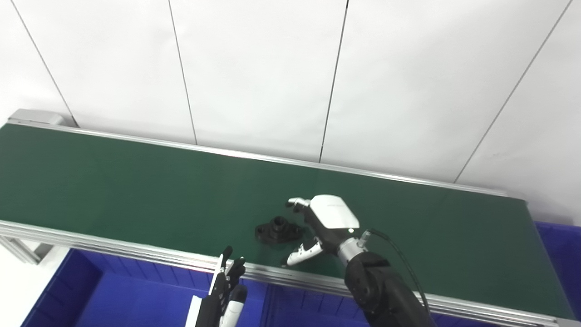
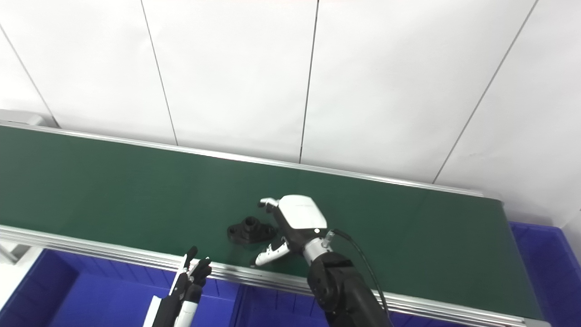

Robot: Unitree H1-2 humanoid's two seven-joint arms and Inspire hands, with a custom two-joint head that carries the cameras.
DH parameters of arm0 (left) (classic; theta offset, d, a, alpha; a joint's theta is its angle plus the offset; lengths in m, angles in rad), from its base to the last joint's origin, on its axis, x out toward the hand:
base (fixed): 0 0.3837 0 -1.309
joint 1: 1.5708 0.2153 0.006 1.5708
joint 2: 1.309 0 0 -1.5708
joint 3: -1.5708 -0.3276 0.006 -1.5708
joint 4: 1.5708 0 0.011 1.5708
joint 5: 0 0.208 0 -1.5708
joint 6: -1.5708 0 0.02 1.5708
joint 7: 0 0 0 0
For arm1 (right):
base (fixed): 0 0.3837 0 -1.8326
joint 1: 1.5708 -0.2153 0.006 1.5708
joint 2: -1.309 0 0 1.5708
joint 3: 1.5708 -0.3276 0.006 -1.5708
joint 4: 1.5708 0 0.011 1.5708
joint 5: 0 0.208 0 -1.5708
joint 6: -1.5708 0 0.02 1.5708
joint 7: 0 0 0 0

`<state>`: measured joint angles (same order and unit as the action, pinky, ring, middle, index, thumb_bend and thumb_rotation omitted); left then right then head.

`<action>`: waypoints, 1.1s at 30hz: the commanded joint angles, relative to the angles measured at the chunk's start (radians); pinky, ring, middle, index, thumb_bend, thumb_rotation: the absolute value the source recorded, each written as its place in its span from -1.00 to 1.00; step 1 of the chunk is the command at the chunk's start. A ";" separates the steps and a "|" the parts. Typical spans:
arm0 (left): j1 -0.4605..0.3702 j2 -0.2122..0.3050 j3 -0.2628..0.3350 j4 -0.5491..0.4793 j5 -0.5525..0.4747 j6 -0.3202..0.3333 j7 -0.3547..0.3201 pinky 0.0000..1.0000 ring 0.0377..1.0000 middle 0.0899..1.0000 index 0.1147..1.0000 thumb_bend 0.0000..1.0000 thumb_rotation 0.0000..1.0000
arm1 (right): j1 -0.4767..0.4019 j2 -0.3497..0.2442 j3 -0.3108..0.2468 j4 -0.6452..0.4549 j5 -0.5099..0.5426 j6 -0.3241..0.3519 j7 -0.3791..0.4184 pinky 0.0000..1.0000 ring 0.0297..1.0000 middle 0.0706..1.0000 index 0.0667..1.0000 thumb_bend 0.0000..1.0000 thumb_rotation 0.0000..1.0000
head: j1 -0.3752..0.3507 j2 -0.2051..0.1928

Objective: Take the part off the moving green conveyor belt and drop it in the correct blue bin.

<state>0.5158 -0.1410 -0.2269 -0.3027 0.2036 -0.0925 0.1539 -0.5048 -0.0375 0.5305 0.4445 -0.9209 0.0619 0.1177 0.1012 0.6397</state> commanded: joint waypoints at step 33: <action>0.063 -0.102 -0.144 -0.042 0.043 -0.033 0.035 0.74 0.70 0.72 0.98 0.30 0.87 | -0.038 -0.022 0.097 0.187 0.014 0.003 -0.282 -0.77 -0.72 -0.62 -0.13 0.03 -0.74 | 0.013 0.025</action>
<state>0.5508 -0.1284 -0.2552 -0.3333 0.2430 -0.0935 0.1850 -0.5523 -0.0656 0.6085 0.6187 -0.8880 0.0501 -0.1754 0.1135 0.6657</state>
